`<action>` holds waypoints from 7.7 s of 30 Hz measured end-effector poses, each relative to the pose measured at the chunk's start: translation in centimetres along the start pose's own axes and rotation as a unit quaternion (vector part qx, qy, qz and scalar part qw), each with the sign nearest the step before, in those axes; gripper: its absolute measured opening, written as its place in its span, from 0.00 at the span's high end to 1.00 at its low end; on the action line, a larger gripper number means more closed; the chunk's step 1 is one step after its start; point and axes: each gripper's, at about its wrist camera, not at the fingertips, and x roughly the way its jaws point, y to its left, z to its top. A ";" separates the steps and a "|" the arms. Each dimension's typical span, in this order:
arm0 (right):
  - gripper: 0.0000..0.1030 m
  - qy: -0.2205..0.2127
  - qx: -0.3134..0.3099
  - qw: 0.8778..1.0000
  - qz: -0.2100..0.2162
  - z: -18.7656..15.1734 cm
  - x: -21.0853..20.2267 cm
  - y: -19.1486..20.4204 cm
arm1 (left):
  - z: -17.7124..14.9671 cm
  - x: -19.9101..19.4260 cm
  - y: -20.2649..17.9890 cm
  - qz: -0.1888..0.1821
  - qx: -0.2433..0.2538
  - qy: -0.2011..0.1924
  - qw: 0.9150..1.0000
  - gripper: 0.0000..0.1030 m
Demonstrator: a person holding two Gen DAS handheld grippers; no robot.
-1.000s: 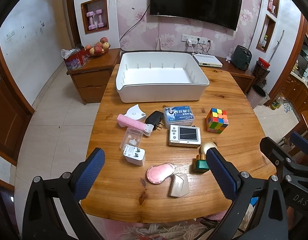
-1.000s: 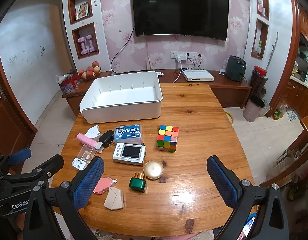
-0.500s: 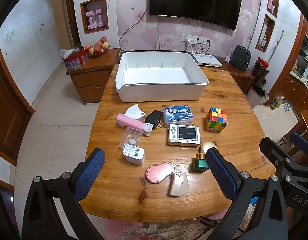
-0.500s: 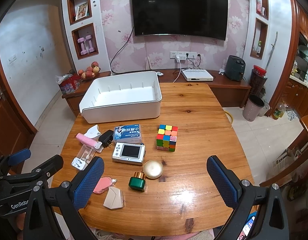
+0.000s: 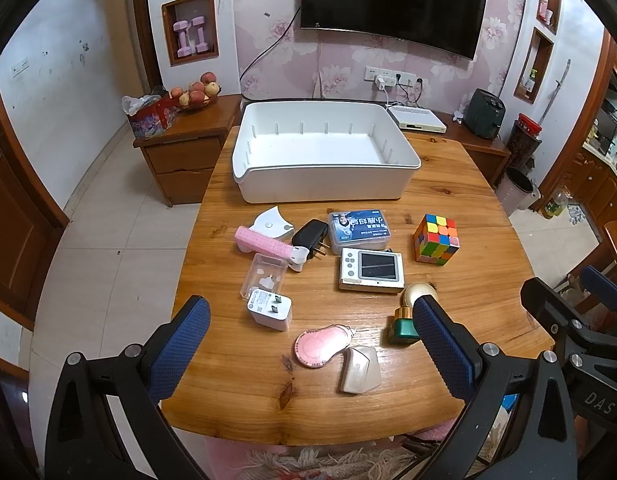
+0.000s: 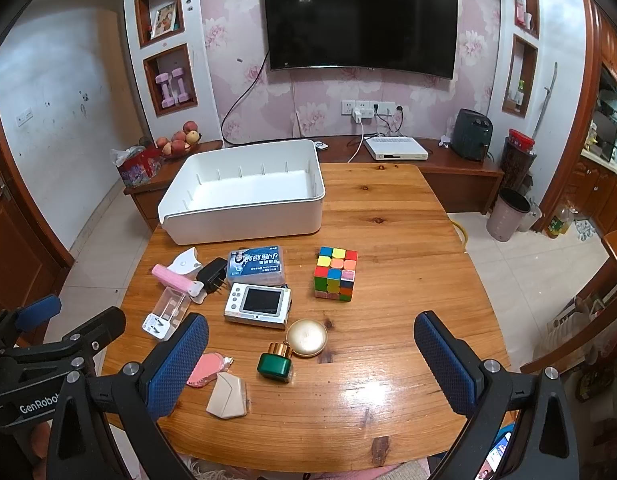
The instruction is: Organize rigid objects
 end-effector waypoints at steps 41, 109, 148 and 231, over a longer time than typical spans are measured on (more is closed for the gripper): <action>0.00 0.002 -0.005 1.000 -0.004 0.2 1.5 -0.1 | 1.1 1.6 1.1 0.009 -0.007 0.005 1.000 0.02; 0.28 0.178 0.049 0.981 0.057 -6.2 17.5 0.3 | -3.7 16.6 7.3 -0.028 0.002 0.103 0.994 0.02; 0.60 0.123 0.024 0.989 0.075 -4.5 16.1 2.6 | -1.3 12.1 6.0 -0.026 0.047 0.056 0.997 0.50; 0.25 -0.032 -0.093 0.983 0.156 4.5 4.4 3.9 | 5.0 0.1 4.7 -0.084 0.094 -0.048 0.991 0.11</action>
